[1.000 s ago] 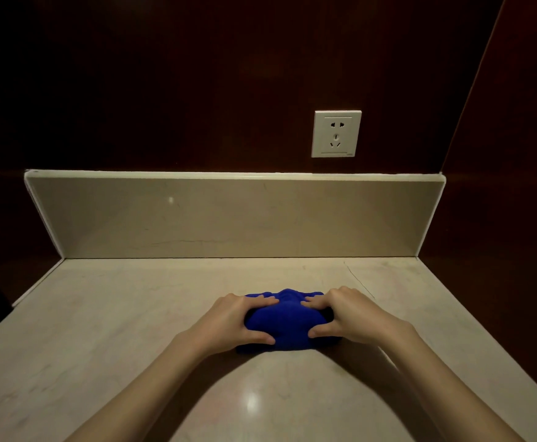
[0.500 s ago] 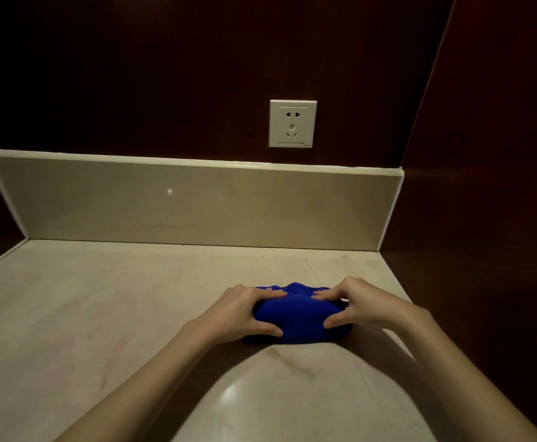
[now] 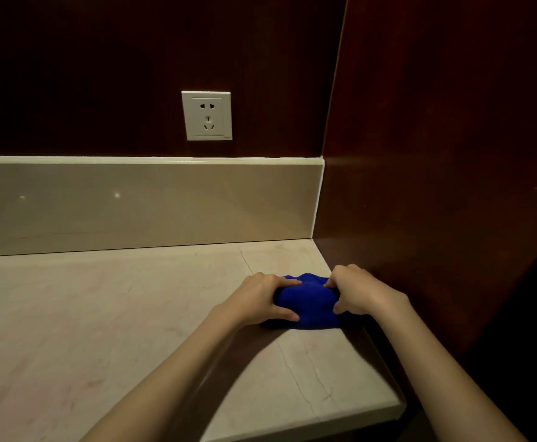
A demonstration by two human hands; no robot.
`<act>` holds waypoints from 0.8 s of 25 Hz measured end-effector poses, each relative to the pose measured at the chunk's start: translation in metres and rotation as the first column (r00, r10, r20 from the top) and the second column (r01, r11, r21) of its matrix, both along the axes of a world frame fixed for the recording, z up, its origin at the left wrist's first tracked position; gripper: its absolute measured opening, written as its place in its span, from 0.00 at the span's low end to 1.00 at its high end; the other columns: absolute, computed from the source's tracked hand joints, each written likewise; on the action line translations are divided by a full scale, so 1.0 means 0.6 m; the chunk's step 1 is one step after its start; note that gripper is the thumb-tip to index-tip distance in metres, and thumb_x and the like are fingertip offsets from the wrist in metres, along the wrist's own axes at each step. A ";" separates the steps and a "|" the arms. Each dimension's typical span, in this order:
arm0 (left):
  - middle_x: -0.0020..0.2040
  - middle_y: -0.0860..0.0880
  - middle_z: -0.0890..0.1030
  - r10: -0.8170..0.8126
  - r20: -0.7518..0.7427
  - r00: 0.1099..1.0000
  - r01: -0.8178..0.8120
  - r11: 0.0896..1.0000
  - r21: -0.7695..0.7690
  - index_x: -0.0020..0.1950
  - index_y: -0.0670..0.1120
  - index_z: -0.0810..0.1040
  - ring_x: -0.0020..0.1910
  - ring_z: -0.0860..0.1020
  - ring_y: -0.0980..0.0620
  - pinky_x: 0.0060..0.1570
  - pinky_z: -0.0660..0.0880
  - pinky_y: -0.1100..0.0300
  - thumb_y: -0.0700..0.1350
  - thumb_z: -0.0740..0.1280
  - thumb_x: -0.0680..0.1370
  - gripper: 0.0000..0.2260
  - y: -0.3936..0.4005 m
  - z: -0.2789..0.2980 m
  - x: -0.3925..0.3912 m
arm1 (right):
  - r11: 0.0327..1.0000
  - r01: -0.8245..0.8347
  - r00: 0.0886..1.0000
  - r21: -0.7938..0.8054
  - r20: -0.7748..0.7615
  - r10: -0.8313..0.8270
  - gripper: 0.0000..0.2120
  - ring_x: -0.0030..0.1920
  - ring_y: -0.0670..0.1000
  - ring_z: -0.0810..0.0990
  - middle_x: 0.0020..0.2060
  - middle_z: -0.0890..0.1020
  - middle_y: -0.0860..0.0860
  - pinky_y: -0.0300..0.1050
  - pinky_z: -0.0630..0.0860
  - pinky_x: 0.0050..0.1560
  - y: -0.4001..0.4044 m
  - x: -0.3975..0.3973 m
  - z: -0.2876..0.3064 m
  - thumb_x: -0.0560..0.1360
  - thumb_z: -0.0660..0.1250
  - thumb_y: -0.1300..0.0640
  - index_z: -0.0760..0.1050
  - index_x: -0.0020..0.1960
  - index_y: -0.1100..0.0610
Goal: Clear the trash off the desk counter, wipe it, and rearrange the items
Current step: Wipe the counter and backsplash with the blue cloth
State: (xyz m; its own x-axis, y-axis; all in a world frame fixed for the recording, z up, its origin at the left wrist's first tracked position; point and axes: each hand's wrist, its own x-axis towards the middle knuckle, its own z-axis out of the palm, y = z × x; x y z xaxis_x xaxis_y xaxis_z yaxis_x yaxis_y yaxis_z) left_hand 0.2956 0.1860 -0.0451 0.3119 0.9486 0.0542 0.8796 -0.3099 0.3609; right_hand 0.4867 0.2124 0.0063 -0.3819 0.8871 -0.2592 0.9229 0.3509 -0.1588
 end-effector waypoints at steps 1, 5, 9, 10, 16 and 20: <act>0.64 0.50 0.78 -0.001 -0.014 1.000 0.001 1.000 0.001 0.73 0.54 0.68 0.60 0.76 0.49 0.58 0.70 0.58 0.59 0.71 0.72 0.31 0.005 -0.001 0.008 | 1.000 0.004 1.000 0.007 0.006 -0.004 0.19 0.57 0.55 0.78 0.58 0.78 0.55 0.47 0.76 0.56 0.000 0.004 -0.004 0.73 0.70 0.64 0.75 0.63 0.57; 0.64 0.50 0.79 0.005 0.005 1.000 -0.005 1.000 0.008 0.73 0.55 0.67 0.60 0.76 0.49 0.59 0.70 0.57 0.60 0.71 0.73 0.31 0.004 -0.010 0.006 | 1.000 -0.013 1.000 -0.011 -0.027 0.012 0.15 0.53 0.53 0.79 0.54 0.80 0.53 0.45 0.76 0.53 -0.007 0.013 -0.017 0.74 0.67 0.64 0.77 0.60 0.55; 0.66 0.51 0.77 -0.024 0.020 1.000 0.024 1.000 -0.006 0.74 0.54 0.67 0.61 0.76 0.49 0.60 0.69 0.58 0.59 0.71 0.73 0.31 -0.005 -0.010 -0.004 | 0.999 -0.028 0.996 -0.042 -0.085 0.024 0.16 0.52 0.50 0.80 0.54 0.81 0.51 0.44 0.76 0.53 -0.017 0.016 -0.014 0.75 0.68 0.59 0.76 0.62 0.52; 0.67 0.52 0.76 -0.031 0.023 0.999 0.032 0.999 -0.011 0.74 0.54 0.67 0.62 0.75 0.49 0.60 0.69 0.58 0.59 0.71 0.73 0.31 -0.007 -0.009 -0.008 | 0.998 -0.028 0.995 -0.056 -0.095 0.022 0.17 0.52 0.50 0.79 0.55 0.81 0.51 0.44 0.76 0.55 -0.020 0.015 -0.011 0.75 0.69 0.57 0.75 0.64 0.51; 0.67 0.52 0.76 -0.037 0.066 0.997 0.039 0.999 -0.036 0.73 0.55 0.67 0.62 0.75 0.49 0.60 0.70 0.58 0.59 0.71 0.72 0.31 -0.035 -0.010 -0.060 | 0.996 -0.070 0.995 -0.058 -0.069 0.066 0.19 0.55 0.49 0.79 0.57 0.81 0.50 0.44 0.76 0.58 -0.044 -0.030 -0.003 0.75 0.69 0.55 0.74 0.65 0.51; 0.67 0.54 0.76 -0.006 0.082 0.997 0.009 0.999 -0.041 0.72 0.57 0.69 0.63 0.75 0.51 0.61 0.70 0.59 0.60 0.72 0.71 0.31 -0.078 -0.013 -0.137 | 0.992 -0.127 0.990 0.001 -0.058 0.127 0.18 0.55 0.51 0.79 0.57 0.81 0.50 0.45 0.76 0.56 -0.078 -0.094 -0.013 0.75 0.69 0.52 0.76 0.64 0.51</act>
